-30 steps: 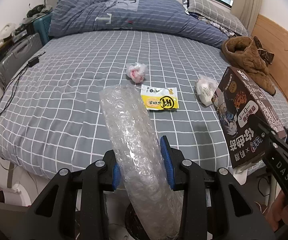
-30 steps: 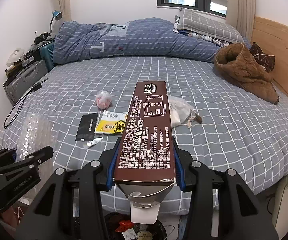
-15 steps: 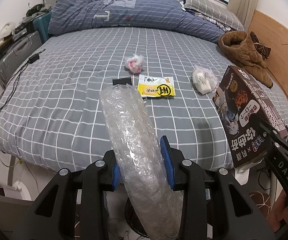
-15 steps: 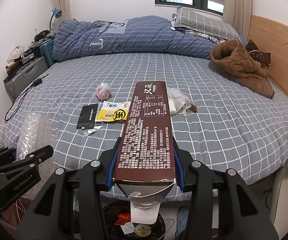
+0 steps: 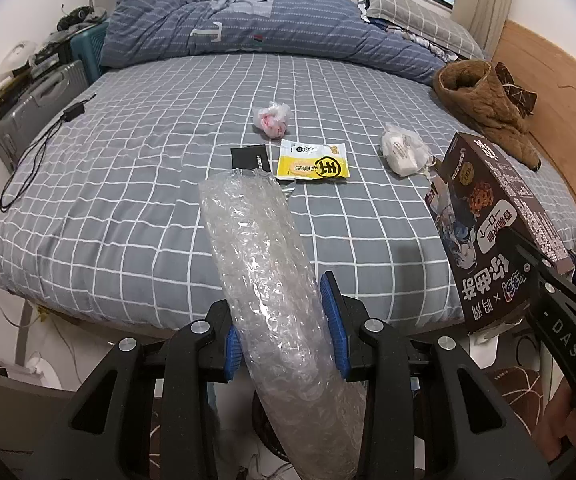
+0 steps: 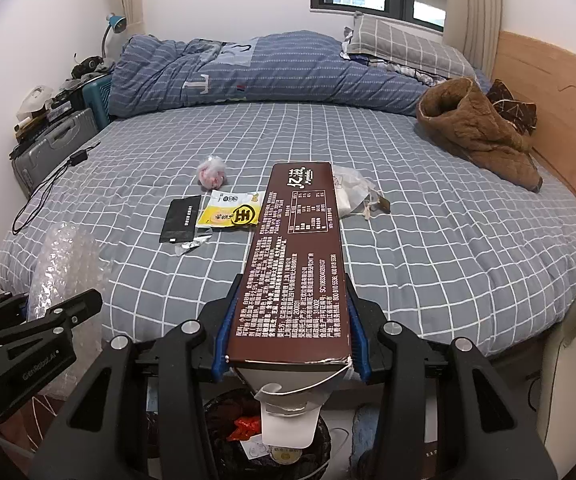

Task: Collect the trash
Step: 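Lift the bubble wrap and brown box off the bed and carry them to the bin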

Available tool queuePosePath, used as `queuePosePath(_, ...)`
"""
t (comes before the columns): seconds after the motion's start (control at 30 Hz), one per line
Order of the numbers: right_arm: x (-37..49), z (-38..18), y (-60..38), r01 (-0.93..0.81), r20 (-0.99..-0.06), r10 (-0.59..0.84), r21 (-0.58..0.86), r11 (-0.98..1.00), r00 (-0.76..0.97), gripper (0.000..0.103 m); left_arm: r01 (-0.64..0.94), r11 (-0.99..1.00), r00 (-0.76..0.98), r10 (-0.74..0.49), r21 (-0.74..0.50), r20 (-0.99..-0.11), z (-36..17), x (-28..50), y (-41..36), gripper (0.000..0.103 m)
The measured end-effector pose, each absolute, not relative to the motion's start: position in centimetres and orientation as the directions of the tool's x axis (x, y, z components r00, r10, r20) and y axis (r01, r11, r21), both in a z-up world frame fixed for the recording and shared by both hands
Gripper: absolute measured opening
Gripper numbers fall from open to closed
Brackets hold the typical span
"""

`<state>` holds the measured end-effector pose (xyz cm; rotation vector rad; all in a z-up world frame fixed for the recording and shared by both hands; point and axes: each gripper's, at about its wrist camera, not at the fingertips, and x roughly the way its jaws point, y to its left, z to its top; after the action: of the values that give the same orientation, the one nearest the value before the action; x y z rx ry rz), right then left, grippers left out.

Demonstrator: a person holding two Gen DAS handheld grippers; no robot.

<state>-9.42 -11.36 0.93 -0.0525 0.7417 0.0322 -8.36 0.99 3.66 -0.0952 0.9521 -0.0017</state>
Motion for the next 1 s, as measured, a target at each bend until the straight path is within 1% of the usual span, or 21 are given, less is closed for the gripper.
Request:
queuePosePath(0.57, -13.3, 0.6, -10.4, -0.055, -0.67, 0.005, -0.054, 0.997, 0.742, 0.043, -0.045, 0.993, 0.582, -0.06, -0.106, -0.811, 3.2, -12.6, 1.6, 0.034)
queuePosePath(1.0, -17.1, -1.7, -10.0, -0.061, -0.684, 0.006, -0.055, 0.997, 0.729, 0.043, -0.038, 0.994, 0.574, -0.066, -0.106, -0.816, 1.1, -15.9, 1.1, 0.034)
